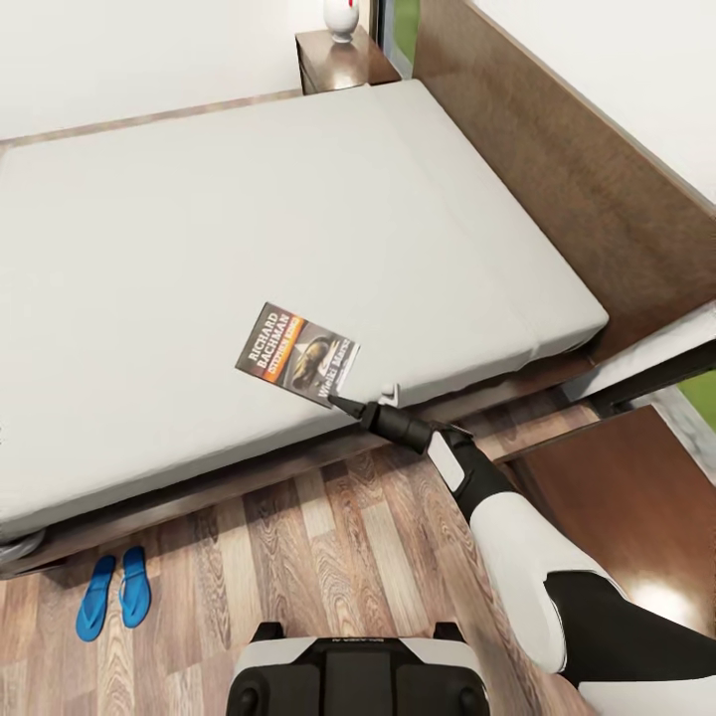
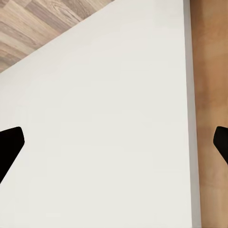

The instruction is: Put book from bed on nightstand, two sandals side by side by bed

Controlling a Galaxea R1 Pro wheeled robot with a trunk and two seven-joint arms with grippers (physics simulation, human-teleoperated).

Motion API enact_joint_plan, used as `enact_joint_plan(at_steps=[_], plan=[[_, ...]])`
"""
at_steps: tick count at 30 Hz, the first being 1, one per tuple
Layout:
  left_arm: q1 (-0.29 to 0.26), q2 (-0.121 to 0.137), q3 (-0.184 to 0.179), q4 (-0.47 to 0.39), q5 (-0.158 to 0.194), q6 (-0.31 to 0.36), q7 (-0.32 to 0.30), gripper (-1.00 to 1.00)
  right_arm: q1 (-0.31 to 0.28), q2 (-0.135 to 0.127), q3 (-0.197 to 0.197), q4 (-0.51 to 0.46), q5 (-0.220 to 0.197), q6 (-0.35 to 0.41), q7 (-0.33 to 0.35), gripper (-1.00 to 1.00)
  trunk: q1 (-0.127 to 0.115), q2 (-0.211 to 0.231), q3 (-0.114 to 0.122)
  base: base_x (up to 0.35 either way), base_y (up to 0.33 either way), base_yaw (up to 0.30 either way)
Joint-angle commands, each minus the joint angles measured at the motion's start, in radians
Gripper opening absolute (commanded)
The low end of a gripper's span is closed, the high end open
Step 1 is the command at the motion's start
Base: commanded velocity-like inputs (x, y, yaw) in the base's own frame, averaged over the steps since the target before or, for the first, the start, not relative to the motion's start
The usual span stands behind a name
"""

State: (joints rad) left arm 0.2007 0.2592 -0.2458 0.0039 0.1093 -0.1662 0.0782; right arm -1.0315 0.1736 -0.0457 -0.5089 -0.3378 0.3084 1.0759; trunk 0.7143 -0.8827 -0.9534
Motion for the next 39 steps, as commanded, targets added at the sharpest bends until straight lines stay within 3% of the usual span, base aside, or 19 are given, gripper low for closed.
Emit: enact_joint_plan(at_steps=[1, 16, 39], plan=[[0.0, 0.0, -0.009, 0.0, 0.01, -0.004, 0.002, 1.0, 0.003, 0.001, -0.005, 0.001, -0.001, 0.009, 0.011, -1.0, -0.004, 0.007, 0.003, 0.0, 0.0, 0.0], [0.0, -0.001, -0.007, 0.0, 0.013, -0.008, 0.003, 1.0, 0.028, 0.001, -0.001, 0.0, 0.001, 0.078, 0.051, -1.0, -0.061, 0.112, 0.05, 0.0, 0.0, 0.0], [0.0, -0.002, -0.007, 0.0, 0.013, -0.009, 0.003, 1.0, 0.03, 0.001, -0.003, -0.002, 0.006, 0.085, 0.106, -1.0, -0.149, 0.273, 0.122, 0.0, 0.0, 0.0]])
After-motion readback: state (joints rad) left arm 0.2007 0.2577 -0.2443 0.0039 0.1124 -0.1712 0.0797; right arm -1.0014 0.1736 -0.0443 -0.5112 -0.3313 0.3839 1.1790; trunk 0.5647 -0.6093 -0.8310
